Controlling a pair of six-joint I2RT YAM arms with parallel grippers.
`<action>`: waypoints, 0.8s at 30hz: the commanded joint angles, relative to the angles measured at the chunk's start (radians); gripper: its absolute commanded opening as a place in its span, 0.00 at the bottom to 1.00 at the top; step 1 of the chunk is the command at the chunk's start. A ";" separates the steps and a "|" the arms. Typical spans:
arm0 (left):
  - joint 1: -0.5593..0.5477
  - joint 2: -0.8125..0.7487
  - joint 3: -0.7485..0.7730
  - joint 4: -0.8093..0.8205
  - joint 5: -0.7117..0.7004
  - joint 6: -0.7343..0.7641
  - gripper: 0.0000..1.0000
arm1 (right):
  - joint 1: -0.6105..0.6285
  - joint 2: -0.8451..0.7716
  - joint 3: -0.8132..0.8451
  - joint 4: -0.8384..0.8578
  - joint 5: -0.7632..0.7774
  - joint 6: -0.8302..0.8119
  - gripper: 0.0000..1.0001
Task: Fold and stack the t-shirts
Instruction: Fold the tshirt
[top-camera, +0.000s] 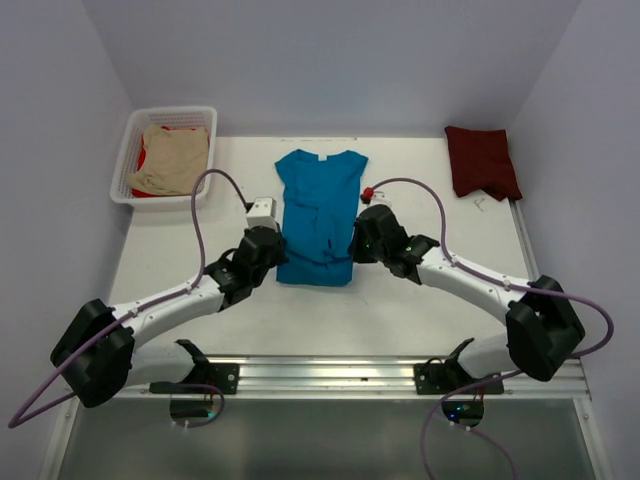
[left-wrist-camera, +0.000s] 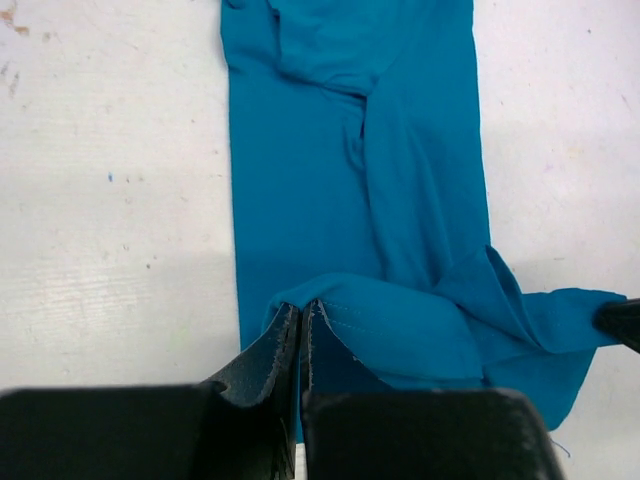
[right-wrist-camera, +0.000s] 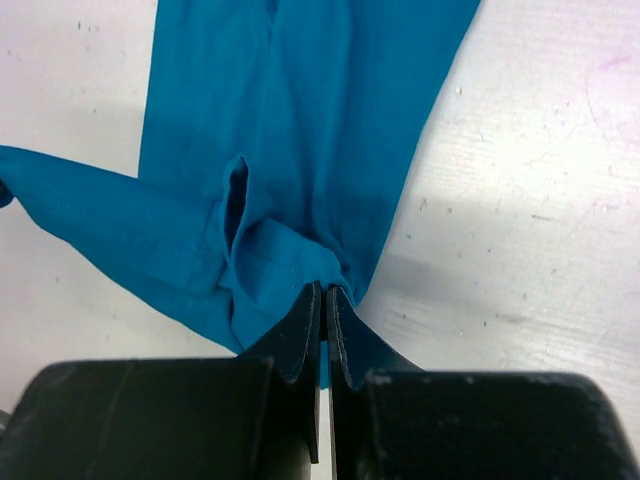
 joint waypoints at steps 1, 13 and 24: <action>0.051 0.012 0.044 0.077 -0.033 0.052 0.00 | -0.017 0.036 0.073 0.035 0.036 -0.048 0.00; 0.278 0.365 0.322 0.212 0.178 0.126 0.00 | -0.154 0.368 0.429 0.031 0.093 -0.148 0.00; 0.344 0.479 0.502 0.123 0.229 0.136 1.00 | -0.200 0.559 0.700 -0.155 0.275 -0.195 0.99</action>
